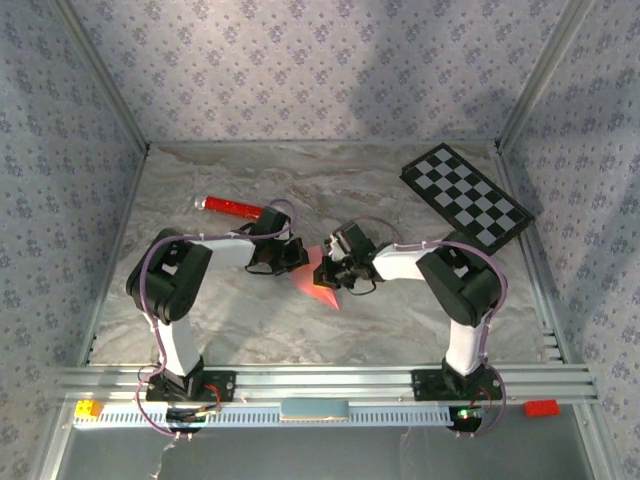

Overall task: Fold a paper plane with a square sheet of paper (pick it up from the middle)
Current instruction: Fourth fold the wing at the center of the table.

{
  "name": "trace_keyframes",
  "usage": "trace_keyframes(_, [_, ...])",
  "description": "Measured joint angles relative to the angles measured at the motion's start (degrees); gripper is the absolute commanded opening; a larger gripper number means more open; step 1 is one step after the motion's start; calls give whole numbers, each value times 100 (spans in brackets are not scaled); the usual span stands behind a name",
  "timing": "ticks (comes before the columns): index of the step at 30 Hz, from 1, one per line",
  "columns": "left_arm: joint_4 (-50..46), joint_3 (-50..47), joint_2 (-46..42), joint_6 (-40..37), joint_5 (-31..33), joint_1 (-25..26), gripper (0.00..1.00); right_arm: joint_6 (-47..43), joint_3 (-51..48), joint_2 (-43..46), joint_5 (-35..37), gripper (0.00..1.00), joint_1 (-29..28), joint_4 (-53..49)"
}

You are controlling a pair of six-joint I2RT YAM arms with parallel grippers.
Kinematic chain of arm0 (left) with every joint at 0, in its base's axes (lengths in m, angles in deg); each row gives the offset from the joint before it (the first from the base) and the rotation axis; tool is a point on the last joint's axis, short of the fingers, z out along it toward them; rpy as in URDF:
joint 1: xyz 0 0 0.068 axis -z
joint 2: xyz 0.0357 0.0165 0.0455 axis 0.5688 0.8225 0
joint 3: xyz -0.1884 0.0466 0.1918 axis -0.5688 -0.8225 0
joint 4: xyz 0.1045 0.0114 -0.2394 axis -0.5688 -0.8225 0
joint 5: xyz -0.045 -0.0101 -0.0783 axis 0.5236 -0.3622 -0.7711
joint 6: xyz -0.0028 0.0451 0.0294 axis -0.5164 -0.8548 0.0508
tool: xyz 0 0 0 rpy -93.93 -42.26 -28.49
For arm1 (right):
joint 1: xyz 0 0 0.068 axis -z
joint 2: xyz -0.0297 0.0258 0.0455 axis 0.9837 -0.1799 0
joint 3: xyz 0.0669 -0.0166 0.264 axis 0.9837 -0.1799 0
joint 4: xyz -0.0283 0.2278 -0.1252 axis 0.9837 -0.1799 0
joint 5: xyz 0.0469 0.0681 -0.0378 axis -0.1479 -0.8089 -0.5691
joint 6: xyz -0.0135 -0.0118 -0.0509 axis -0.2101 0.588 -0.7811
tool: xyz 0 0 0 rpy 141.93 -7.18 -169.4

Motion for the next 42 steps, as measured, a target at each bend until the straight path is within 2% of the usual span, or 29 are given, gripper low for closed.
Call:
trace_keyframes(9, [26, -9, 0, 2, -17, 0, 6, 20, 168, 133, -11, 5, 0, -240])
trace_keyframes(14, [81, -20, 0, 22, 2, 0, 6, 59, 726, -247, -20, 5, 0, -153])
trace_keyframes(20, [155, -46, 2, 63, 4, -48, 6, 155, 778, -577, 17, 6, 11, -68])
trace_keyframes(28, [160, -50, 2, 68, -17, -42, 5, 236, 254, -330, -7, 9, 22, 389])
trace_keyframes(35, [160, -50, 7, 68, -20, -42, 5, 160, -494, 315, -15, 10, 24, 254])
trace_keyframes(42, [160, -50, 7, 68, -20, -42, 5, 105, -1307, 861, -116, 10, 101, 538])
